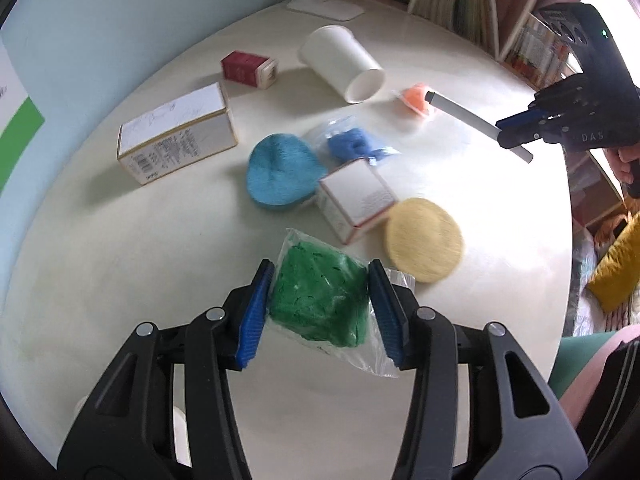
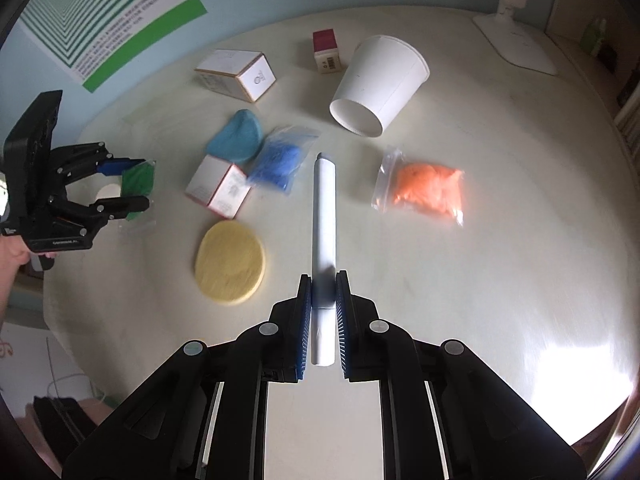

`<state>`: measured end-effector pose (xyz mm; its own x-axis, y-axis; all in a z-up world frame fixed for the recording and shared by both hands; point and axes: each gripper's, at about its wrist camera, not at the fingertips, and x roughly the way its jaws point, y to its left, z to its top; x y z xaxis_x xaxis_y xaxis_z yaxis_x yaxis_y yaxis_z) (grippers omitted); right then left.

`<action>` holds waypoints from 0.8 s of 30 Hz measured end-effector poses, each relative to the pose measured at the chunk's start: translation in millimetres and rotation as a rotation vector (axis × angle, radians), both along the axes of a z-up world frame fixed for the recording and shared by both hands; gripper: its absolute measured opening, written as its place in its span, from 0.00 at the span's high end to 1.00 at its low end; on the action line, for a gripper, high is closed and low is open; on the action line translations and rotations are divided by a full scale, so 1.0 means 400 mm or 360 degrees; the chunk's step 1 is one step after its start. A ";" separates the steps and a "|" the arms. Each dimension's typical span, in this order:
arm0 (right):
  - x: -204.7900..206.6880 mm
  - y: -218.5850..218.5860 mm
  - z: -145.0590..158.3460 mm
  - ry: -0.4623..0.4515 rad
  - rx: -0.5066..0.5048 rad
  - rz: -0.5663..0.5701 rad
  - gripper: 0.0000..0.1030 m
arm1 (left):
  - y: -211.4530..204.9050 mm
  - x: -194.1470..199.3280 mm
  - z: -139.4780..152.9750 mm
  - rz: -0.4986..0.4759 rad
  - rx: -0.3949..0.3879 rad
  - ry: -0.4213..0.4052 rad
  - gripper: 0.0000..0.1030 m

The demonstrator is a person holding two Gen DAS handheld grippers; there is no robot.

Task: Collect trash
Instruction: 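Carry the green bag to the bin and open the left tool over it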

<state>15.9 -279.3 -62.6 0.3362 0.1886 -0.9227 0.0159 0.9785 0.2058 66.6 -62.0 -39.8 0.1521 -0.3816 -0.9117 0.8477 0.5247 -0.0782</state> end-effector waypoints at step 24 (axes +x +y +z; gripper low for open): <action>-0.587 -0.096 -0.012 -0.0030 0.0100 -0.0757 0.88 | -0.350 -0.423 0.013 -0.0808 0.0023 -0.0023 0.56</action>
